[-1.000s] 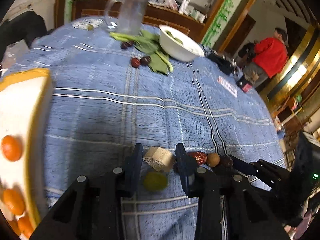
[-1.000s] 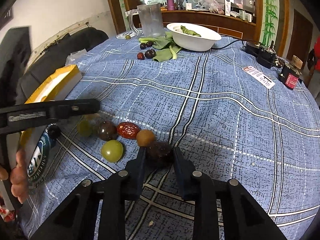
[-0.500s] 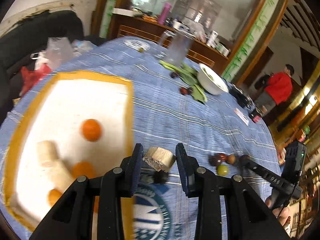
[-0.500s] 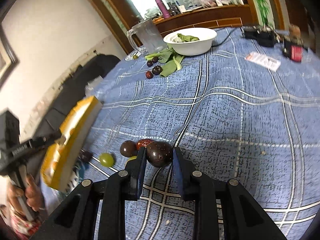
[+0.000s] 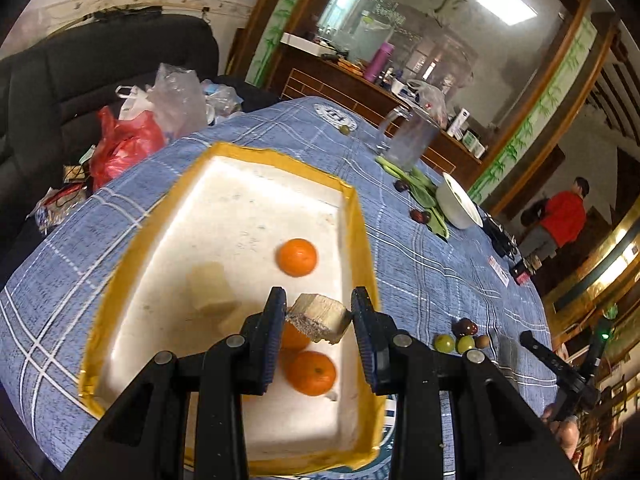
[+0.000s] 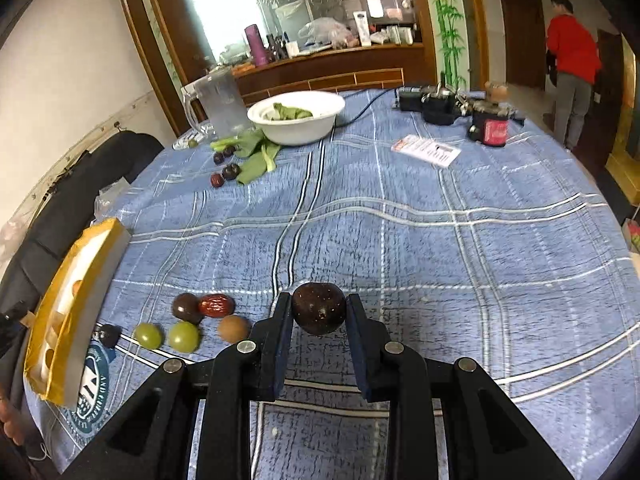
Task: Organize fruits
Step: 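Carry cube and passion fruit into the tray and open both tools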
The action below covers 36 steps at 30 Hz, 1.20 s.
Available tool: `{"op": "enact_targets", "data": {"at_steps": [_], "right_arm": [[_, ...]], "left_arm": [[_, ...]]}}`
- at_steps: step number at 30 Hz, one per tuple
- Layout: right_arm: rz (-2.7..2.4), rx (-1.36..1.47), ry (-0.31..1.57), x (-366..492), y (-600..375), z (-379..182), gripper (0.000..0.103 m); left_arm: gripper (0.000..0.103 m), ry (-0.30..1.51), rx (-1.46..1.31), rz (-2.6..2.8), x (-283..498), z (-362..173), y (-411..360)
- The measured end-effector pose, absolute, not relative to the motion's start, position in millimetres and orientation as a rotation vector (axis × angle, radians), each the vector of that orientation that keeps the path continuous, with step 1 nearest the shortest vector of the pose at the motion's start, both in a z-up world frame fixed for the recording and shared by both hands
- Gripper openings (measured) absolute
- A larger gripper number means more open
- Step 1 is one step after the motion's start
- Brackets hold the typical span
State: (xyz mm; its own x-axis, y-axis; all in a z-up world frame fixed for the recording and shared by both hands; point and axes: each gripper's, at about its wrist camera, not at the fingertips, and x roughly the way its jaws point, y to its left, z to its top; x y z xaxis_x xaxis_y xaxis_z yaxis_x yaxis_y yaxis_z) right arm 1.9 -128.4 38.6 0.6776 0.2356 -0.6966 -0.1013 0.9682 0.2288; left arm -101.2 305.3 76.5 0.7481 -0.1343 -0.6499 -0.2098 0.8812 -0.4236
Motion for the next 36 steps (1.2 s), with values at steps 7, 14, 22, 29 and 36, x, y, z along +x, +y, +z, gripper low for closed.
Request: {"op": "enact_targets", "data": {"at_steps": [7, 14, 22, 29, 36], "right_arm": [[0.386, 0.116, 0.740, -17.3, -65.8, 91.4, 0.029], [0.661, 0.021, 0.784, -29.4, 59.9, 100.9, 0.029], [0.774, -0.110, 0.855, -29.6, 169.1, 73.8, 0.029], [0.725, -0.244, 0.877, -13.2, 206.6, 42.9, 0.029], [0.714, -0.242, 0.938, 11.0, 220.7, 30.6, 0.029]], "left_arm": [[0.033, 0.743, -0.486, 0.106, -111.2, 71.5, 324.1], [0.033, 0.757, -0.446, 0.137, -100.8, 75.8, 349.8], [0.033, 0.850, -0.446, 0.117, -57.3, 55.8, 368.9], [0.033, 0.864, -0.454, 0.129, -47.4, 45.0, 377.8], [0.039, 0.855, -0.520, 0.118, -45.7, 36.8, 386.4]]}}
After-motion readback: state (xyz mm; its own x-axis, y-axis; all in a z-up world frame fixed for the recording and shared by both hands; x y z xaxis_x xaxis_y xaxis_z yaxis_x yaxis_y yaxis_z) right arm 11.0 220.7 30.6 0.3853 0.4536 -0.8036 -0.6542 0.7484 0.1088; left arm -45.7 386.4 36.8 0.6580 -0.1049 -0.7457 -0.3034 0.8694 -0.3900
